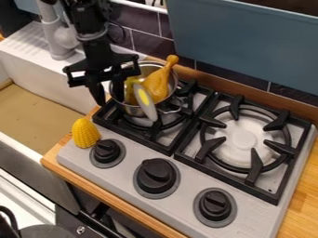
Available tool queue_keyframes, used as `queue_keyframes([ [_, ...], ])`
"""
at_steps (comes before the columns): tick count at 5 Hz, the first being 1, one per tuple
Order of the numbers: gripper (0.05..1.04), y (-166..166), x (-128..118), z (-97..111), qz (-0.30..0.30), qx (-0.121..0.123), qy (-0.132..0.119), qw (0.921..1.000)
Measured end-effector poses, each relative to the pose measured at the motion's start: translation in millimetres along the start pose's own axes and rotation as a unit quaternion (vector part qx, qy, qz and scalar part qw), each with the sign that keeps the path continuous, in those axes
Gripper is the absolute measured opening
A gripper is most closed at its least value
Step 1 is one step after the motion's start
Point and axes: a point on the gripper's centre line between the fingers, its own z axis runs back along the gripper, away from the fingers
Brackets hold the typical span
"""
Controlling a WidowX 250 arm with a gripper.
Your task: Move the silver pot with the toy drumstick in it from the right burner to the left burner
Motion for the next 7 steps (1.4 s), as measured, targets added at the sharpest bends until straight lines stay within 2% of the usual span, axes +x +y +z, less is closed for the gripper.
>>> queue_keyframes([
  [1, 0.786, -5, 0, 13, 0.012, -0.004, -0.017, 0.9998],
  [2, 0.994, -14, 3, 24, 0.008, -0.017, -0.007, 0.9998],
  [3, 0.999, -17, -1, 40, 0.001, -0.024, -0.016, 0.9996],
  [4, 0.999, -24, -2, 49, -0.001, -0.018, -0.009, 0.9998],
  [5, 0.999, -26, -3, 54, -0.009, -0.029, -0.001, 0.9995],
  [7, 0.999, -27, -2, 67, -0.025, -0.033, -0.012, 0.9991],
])
